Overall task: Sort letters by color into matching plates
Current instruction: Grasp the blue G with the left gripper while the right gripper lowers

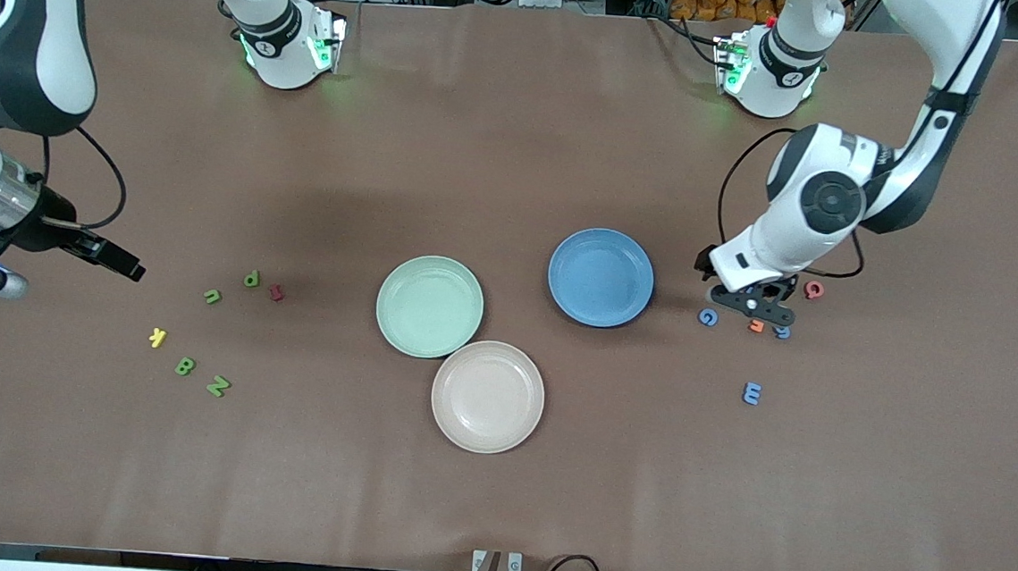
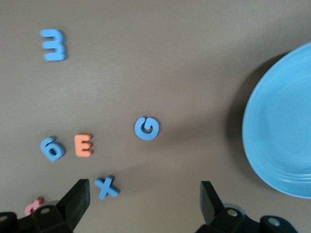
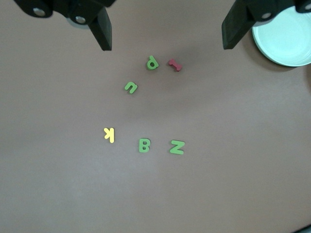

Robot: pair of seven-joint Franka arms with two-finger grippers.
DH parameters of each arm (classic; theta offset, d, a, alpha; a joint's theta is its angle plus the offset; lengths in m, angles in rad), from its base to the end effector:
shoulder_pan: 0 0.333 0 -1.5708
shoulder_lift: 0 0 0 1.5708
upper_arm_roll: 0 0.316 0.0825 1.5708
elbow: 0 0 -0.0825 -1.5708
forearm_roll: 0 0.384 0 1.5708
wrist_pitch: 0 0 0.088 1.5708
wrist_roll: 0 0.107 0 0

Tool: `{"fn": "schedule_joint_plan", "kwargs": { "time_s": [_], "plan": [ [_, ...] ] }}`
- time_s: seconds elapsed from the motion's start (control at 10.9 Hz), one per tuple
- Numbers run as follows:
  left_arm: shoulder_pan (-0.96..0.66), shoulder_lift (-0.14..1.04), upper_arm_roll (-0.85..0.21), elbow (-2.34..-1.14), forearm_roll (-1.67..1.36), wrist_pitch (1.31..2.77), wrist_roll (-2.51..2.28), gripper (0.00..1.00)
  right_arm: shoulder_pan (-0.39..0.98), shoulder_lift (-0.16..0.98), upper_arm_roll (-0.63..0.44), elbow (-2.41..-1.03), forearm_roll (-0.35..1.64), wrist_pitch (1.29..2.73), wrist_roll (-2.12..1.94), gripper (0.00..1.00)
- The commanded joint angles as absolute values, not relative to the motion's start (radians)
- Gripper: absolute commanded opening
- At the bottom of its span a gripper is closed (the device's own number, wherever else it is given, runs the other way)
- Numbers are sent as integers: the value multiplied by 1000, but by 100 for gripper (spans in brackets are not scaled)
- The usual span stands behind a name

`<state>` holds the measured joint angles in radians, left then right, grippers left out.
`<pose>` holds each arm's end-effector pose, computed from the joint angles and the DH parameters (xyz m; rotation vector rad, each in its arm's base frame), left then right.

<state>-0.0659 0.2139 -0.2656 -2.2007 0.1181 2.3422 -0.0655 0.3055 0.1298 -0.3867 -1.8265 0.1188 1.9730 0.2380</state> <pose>0.5161 -0.1753 0.2831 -3.0558 0.5357 0.0874 0.5975 -0.0326 0.4678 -3.0284 0.5521 -0.0343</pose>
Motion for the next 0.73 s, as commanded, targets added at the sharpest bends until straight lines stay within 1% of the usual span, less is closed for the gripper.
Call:
{"fn": "schedule_joint_plan", "kwargs": {
  "time_s": [0.0, 0.28, 0.46, 0.64],
  "plan": [
    [-67, 305, -270, -2212, 251, 2427, -55, 100, 298, 150, -382, -1903, 135, 2064, 285, 100],
    [-66, 386, -272, -2195, 270, 2468, -55, 100, 285, 152, -382, -2026, 137, 2227, 287, 100],
    [-63, 420, -272, -2191, 285, 2503, -55, 100, 276, 164, -382, -2068, 175, 2269, 287, 100],
    [-58, 442, -272, -2180, 285, 2529, -55, 100, 267, 164, -382, -2133, 221, 2348, 285, 100]
  ]
}}
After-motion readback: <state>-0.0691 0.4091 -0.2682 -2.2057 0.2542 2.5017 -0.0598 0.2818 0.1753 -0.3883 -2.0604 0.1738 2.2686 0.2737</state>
